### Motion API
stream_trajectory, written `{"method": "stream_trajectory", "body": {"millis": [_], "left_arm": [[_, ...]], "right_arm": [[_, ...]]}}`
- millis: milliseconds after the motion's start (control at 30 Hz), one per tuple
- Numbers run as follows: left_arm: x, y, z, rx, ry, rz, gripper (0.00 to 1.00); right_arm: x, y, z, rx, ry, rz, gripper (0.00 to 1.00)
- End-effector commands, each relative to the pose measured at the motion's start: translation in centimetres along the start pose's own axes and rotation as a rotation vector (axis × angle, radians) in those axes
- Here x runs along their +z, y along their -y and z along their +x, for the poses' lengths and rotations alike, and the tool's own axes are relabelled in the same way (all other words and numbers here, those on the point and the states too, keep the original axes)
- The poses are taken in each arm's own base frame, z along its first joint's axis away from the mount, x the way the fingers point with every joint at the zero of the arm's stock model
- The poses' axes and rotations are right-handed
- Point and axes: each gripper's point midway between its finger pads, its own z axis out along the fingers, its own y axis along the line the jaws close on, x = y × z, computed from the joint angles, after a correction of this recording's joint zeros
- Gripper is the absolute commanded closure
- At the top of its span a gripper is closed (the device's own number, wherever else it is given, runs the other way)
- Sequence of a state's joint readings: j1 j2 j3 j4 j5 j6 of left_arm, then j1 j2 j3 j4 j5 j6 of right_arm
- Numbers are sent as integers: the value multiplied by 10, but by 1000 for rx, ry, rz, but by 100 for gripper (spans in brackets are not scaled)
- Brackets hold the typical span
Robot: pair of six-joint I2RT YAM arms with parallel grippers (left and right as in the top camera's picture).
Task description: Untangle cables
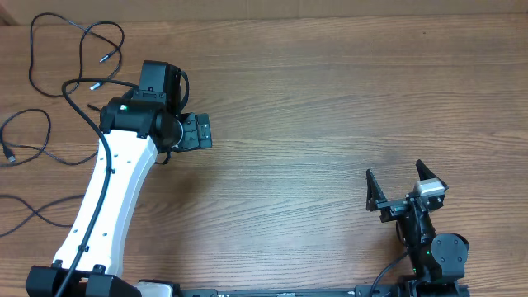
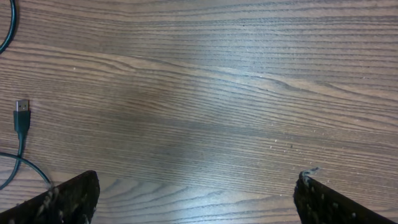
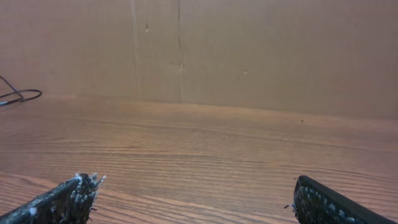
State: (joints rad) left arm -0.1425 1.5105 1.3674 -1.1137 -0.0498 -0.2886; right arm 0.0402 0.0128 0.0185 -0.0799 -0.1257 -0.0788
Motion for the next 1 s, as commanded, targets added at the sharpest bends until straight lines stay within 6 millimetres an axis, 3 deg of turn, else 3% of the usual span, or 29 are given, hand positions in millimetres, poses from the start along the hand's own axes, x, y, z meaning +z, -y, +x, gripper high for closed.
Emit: {"method": "stream_trajectory", "body": {"millis": [0,400,967], "left_arm": [[2,-3,0,-18,-5,-13,0],[2,-3,0,-18,-5,-13,0],[2,-3,0,-18,-5,-12,0]], "right_arm": [[0,1,2,2,1,6,0],[0,13,4,3,-7,78,0],[0,12,4,3,-4,74,0]]}}
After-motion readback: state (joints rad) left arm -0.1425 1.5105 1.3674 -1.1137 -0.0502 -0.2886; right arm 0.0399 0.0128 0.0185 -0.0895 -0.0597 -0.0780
